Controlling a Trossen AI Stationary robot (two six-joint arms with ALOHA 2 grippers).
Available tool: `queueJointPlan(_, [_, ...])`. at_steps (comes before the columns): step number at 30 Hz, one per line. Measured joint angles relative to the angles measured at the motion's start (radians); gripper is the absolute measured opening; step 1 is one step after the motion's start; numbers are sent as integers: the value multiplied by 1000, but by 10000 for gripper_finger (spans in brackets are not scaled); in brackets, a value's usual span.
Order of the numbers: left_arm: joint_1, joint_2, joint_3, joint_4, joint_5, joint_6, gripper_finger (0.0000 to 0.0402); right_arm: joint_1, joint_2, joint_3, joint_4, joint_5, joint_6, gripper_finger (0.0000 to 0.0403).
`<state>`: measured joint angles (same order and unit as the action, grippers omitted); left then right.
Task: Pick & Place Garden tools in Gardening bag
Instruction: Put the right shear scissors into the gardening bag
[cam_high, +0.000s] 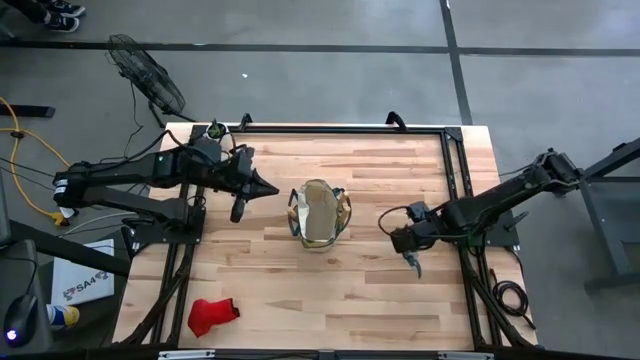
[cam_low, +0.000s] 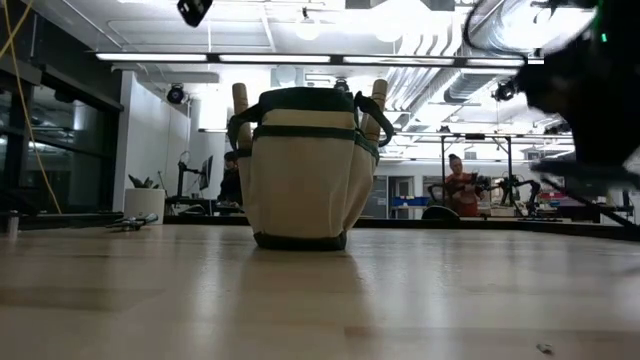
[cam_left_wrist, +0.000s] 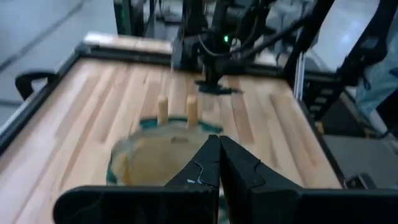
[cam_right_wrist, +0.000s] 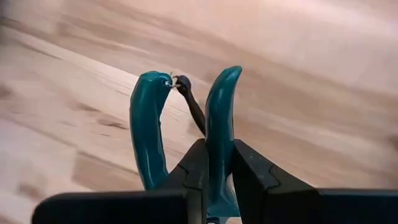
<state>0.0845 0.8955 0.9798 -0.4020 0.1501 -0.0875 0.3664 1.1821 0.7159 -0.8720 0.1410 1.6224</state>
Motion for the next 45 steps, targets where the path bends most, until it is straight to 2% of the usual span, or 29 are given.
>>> queueJointPlan(11, [0, 110, 0, 190, 7, -56, 0, -1, -117, 208, -174, 117, -122, 37])
queueJointPlan(17, [0, 208, 0, 322, 106, -58, 0, -30, -147, 313, -226, 131, -218, 37])
queueJointPlan(21, [0, 273, 0, 429, 110, -56, 3, -69, -147, 386, -258, 127, -307, 37])
queueJointPlan(25, [0, 328, 0, 527, 115, -48, 35, -109, -147, 460, -265, 119, -396, 37])
queueJointPlan(32, [0, 394, 4, 677, 113, -48, 141, -171, -147, 571, -277, 88, -526, 37])
queueJointPlan(35, [0, 428, 33, 699, 89, -15, 170, -194, -147, 604, -277, 69, -567, 37])
queueJointPlan(38, [0, 478, 77, 690, 75, 36, 184, -213, -147, 626, -276, 52, -595, 37])
queueJointPlan(45, [0, 602, 195, 692, 67, 109, 187, -245, -147, 653, -273, 6, -637, 37])
